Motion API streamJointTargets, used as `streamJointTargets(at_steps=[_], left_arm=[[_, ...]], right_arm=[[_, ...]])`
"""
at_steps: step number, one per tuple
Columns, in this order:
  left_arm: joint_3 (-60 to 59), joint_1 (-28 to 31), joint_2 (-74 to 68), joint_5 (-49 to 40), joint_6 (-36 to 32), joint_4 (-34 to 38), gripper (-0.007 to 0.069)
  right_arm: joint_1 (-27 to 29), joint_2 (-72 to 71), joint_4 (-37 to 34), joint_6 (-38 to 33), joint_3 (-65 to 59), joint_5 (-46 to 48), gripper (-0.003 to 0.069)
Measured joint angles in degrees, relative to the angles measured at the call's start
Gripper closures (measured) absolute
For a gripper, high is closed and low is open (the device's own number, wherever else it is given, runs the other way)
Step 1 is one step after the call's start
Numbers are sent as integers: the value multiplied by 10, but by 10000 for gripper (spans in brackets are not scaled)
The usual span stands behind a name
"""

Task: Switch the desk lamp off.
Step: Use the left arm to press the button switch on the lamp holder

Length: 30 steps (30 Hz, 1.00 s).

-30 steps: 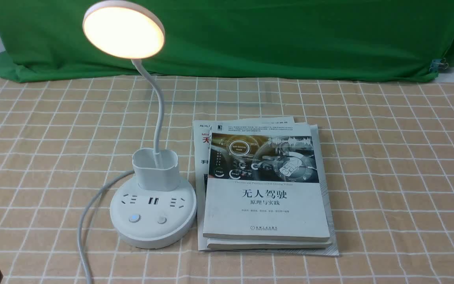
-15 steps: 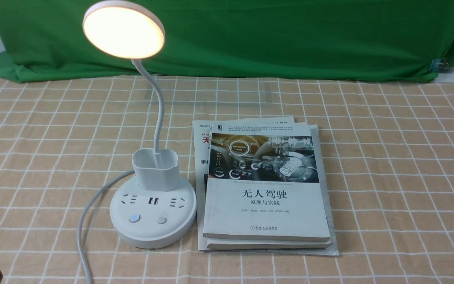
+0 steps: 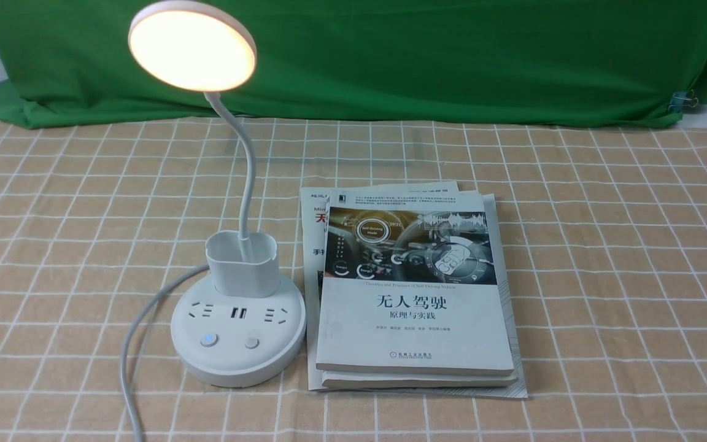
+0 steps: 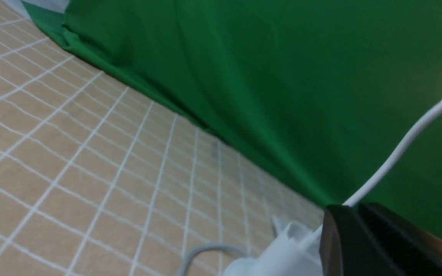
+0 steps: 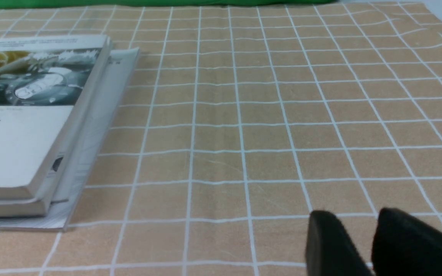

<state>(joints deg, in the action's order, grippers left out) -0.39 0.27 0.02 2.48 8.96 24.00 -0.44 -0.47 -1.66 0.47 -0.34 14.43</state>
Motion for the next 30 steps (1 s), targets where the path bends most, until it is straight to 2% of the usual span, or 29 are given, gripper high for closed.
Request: streamJointTargets(at_steps=[3,6,10,11,13,17,21,26,30], left_arm=[[0,0,0,41,15,15,608],[3,0,-1,23,38,18,608],[64,0,-50,-90,38,12,608],[119,0,-102,-171,25,-8,608],[171,0,-161,-249,-11,-22,608],[291,0,-332,-430,-125,-33,608],[369,-6,-488,-509,-185,-34,608],[430,-73,-636,-499,-183,-71,608],[527,-170,-778,-536,-150,-123,621]], right_arm=[[0,0,0,0,0,0,416],[0,0,0,0,0,0,416],[0,0,0,0,0,0,416],[0,0,0,0,0,0,416],[0,0,0,0,0,0,416],[0,0,0,0,0,0,416],[0,0,0,0,0,0,416],[0,0,0,0,0,0,416],[0,0,0,0,0,0,416]])
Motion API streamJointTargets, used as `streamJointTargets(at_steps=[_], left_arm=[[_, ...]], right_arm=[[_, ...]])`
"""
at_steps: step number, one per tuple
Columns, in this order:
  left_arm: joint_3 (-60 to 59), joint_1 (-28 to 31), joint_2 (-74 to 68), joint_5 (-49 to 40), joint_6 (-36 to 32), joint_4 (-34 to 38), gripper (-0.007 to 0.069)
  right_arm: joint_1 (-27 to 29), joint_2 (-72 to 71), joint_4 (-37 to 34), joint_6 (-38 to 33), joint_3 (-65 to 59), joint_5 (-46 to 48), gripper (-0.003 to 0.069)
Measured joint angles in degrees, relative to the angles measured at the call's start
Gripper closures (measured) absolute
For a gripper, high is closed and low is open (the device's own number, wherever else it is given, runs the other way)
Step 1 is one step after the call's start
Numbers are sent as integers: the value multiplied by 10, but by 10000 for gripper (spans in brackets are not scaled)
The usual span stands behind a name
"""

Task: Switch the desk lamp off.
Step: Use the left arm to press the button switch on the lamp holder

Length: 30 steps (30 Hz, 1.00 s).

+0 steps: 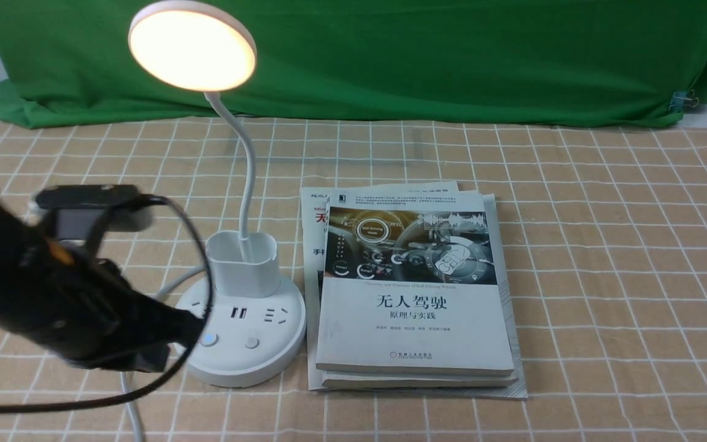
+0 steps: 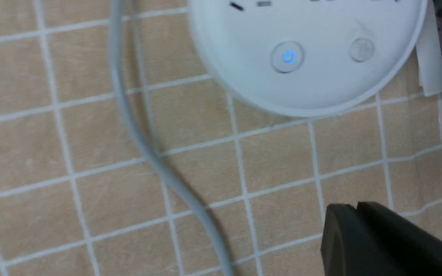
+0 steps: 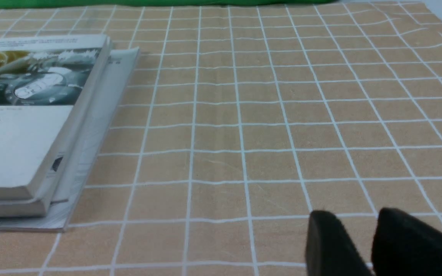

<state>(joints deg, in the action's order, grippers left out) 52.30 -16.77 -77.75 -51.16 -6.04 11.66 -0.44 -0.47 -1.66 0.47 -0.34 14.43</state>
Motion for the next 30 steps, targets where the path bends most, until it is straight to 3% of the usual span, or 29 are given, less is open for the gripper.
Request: streamJointTargets(at_steps=[7,16,30], left_arm=[[129,-88,-145,-58,35,-53,624],[209,-90,-240,-56,39,-77,624],[222,-85,-303,-45,44,-74,624]], right_arm=[[0,0,0,0,0,0,416],[0,0,0,0,0,0,416],[0,0,0,0,0,0,416]])
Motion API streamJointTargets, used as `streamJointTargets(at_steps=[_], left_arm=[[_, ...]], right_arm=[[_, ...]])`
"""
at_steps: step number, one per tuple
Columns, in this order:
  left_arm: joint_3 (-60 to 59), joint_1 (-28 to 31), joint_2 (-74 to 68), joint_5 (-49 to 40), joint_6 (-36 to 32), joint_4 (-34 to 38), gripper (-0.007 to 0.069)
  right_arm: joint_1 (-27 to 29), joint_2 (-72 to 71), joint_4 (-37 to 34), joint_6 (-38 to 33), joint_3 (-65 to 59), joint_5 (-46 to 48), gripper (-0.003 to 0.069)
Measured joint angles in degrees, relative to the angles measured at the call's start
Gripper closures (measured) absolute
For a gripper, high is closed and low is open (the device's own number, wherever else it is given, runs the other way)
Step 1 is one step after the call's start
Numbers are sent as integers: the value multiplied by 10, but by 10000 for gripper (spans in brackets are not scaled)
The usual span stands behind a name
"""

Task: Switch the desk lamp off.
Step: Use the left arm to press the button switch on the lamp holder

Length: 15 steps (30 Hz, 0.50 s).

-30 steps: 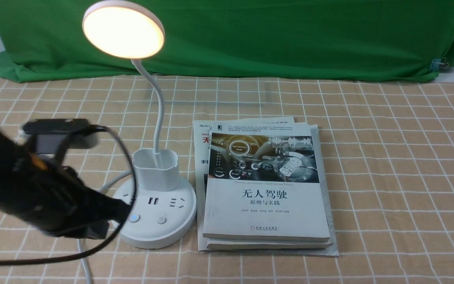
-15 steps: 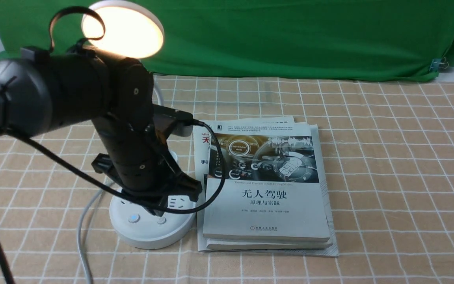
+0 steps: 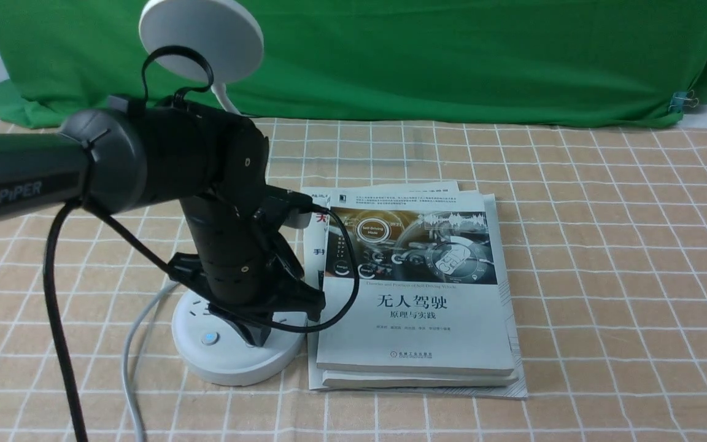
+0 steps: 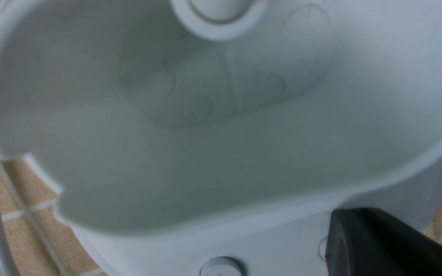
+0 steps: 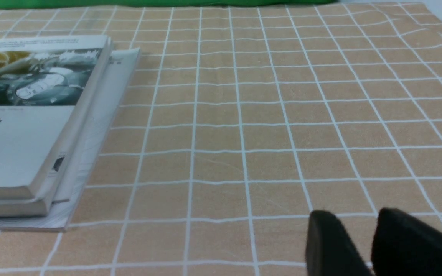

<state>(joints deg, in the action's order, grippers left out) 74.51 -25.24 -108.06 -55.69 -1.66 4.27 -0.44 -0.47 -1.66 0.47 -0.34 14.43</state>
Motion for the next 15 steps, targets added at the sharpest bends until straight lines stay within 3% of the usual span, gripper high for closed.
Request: streamJointTargets(at_steps=[15], left_arm=[[-7,3,50,-7,10,-1,624]], right_arm=[[0,0,0,0,0,0,416]])
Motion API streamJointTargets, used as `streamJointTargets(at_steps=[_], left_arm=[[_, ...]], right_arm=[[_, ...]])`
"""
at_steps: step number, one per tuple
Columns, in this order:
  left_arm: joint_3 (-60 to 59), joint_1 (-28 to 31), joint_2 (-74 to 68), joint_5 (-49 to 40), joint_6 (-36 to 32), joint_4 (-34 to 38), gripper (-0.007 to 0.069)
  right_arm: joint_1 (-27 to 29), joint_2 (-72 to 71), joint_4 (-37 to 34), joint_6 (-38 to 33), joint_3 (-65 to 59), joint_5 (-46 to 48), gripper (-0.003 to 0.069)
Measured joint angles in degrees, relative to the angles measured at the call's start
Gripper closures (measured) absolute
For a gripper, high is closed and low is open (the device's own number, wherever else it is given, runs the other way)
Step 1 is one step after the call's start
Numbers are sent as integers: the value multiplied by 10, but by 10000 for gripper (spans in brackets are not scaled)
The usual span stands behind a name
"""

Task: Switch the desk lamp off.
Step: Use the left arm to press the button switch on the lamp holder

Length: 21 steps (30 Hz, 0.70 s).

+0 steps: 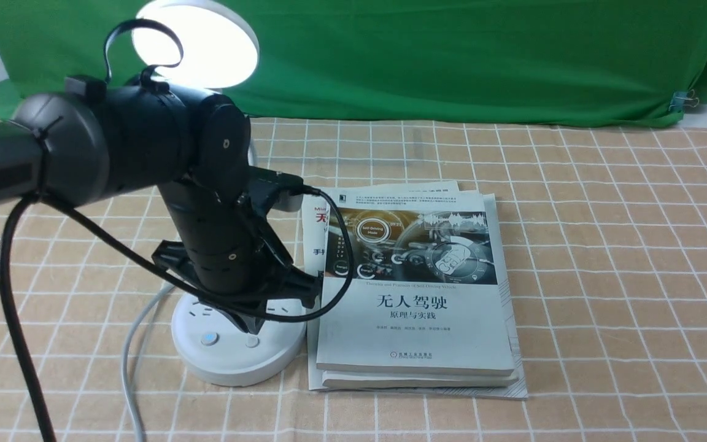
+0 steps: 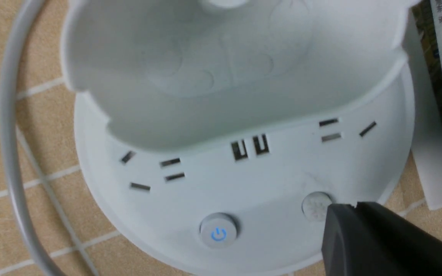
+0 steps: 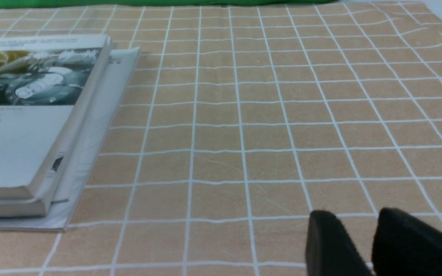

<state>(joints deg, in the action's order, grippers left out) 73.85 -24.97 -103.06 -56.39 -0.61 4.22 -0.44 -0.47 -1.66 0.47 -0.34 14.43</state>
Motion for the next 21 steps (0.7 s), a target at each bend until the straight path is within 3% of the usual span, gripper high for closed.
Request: streamJointTargets(at_steps=[21], left_arm=[[0,2,-27,0,2,-1,624]], right_arm=[[0,0,0,0,0,0,416]])
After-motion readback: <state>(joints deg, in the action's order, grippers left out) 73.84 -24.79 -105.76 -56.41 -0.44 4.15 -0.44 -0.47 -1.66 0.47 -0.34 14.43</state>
